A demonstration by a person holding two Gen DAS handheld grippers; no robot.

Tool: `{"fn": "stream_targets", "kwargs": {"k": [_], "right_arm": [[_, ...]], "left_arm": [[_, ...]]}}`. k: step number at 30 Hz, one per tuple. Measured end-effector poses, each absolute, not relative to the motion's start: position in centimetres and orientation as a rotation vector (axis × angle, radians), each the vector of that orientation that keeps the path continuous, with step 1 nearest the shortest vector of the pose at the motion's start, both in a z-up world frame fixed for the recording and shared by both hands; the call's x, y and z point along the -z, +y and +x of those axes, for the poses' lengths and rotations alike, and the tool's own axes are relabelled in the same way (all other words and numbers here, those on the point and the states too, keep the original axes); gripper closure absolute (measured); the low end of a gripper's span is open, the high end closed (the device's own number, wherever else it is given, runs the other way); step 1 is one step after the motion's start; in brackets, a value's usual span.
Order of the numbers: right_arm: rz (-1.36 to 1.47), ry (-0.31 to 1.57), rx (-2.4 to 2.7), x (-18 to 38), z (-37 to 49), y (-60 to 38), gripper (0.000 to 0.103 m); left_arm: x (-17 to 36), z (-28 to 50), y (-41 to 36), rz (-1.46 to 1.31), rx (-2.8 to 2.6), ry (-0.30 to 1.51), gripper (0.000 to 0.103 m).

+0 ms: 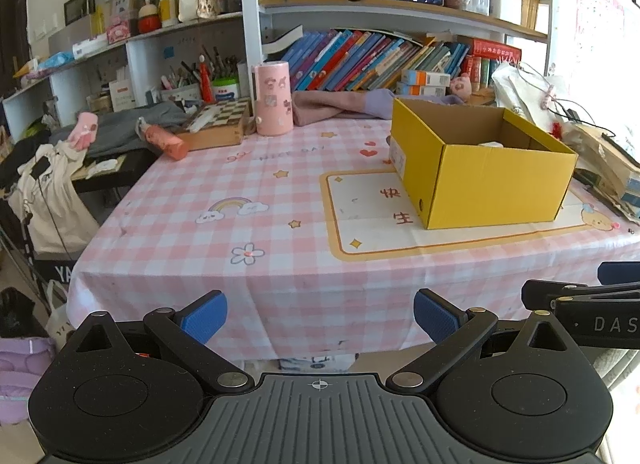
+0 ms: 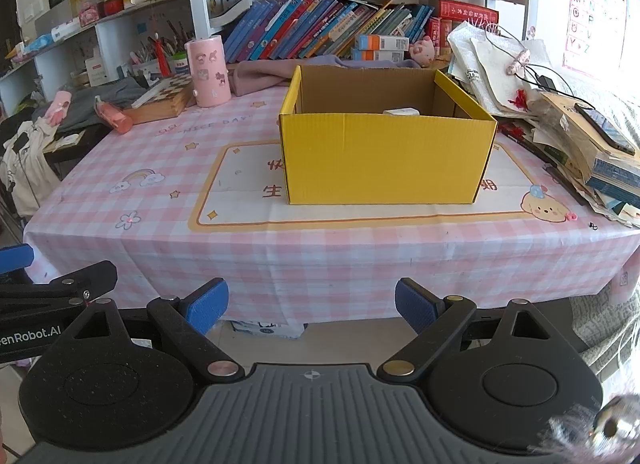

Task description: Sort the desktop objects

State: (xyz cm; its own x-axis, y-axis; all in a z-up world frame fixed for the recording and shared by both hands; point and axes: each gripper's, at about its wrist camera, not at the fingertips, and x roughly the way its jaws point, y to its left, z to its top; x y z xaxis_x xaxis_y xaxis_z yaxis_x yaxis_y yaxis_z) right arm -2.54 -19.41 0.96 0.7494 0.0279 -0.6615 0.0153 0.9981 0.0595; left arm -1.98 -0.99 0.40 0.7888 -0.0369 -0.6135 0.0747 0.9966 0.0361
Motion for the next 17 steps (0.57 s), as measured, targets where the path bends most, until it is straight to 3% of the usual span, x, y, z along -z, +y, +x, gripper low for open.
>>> {"fn": "stream_targets", "kwargs": {"k": [17], "right_arm": [[0.048,0.757,-0.029,-0.87,-1.79,-18.52,0.013]], "left_arm": [[-0.22,-1.95,-0.73,0.064,0.049,0.659,0.002]]}}
